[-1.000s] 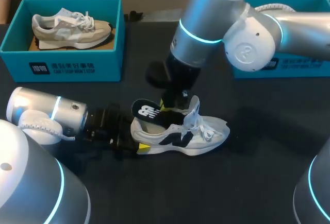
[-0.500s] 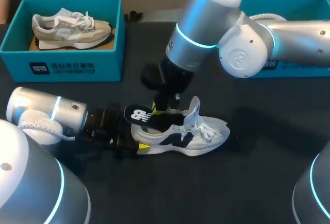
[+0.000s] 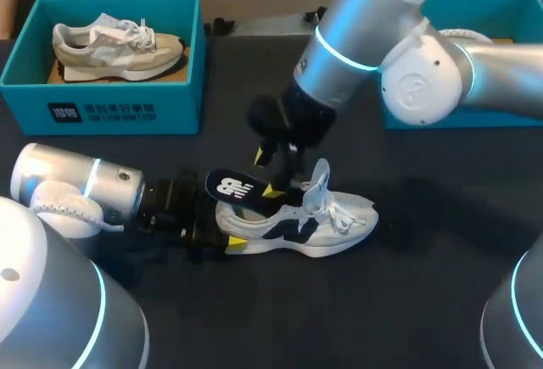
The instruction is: Take the shoe out of the shoebox, open the shoe tongue, remove and reinsert the insole, then place the shoe into the shoebox
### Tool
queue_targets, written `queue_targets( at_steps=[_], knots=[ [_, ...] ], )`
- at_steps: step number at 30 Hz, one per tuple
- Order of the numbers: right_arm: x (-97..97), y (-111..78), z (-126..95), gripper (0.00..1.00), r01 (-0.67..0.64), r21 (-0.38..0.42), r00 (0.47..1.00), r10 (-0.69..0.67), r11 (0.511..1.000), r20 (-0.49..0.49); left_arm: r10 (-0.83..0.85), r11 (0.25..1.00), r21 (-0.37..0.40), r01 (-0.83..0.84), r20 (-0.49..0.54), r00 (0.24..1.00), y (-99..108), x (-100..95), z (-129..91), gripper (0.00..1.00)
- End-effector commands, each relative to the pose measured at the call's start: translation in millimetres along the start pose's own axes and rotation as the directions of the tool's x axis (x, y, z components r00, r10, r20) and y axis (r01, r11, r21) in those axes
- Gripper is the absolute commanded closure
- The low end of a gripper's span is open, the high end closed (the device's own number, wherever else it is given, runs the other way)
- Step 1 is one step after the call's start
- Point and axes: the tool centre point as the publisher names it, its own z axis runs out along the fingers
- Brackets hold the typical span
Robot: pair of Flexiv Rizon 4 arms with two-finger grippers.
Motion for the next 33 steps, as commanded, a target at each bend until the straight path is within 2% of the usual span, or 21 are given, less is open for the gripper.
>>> queue_targets(
  at_steps=[1, 8, 12, 21, 31, 32, 33],
  knots=[
    [2.3, -1.4, -0.1, 0.00, 0.001, -0.003, 1.000, -0.001, 1.000, 0.005, 0.000, 1.000, -0.002, 0.000, 0.000, 1.000, 1.8, -1.3, 1.8, 1.00],
    [2.3, -1.4, -0.1, 0.00, 0.001, -0.003, 1.000, -0.001, 1.000, 0.005, 0.000, 1.000, -0.002, 0.000, 0.000, 1.000, 1.8, -1.3, 1.8, 1.00],
    [-2.7, -0.3, 3.1, 0.00, -0.104, -0.038, 0.993, 0.102, 0.994, -0.057, 0.000, 1.000, -0.002, 0.000, 0.000, 1.000, 1.8, -1.3, 1.8, 1.00],
    [-4.8, 3.8, -0.6, 0.00, -0.175, -0.109, 0.970, 0.152, 0.978, -0.190, 0.000, 1.000, -0.002, 0.000, 0.000, 1.000, 1.8, -1.3, 1.8, 1.00],
    [-5.9, 2.1, 3.8, 0.00, -0.205, -0.100, 0.933, 0.164, 0.974, -0.321, 0.000, 1.000, -0.002, 0.000, 0.000, 1.000, 1.8, -1.3, 1.8, 1.00],
    [-6.5, 1.6, 4.7, 0.22, -0.213, -0.089, 0.928, 0.172, 0.973, -0.331, 0.000, 1.000, -0.002, 0.000, 0.000, 1.000, 1.8, -1.3, 1.8, 1.00],
    [-6.9, 1.5, 5.3, 0.54, -0.210, -0.091, 0.929, 0.169, 0.974, -0.330, 0.000, 1.000, -0.002, 0.000, 0.000, 1.000, 1.8, -1.3, 1.8, 1.00]
  ],
)
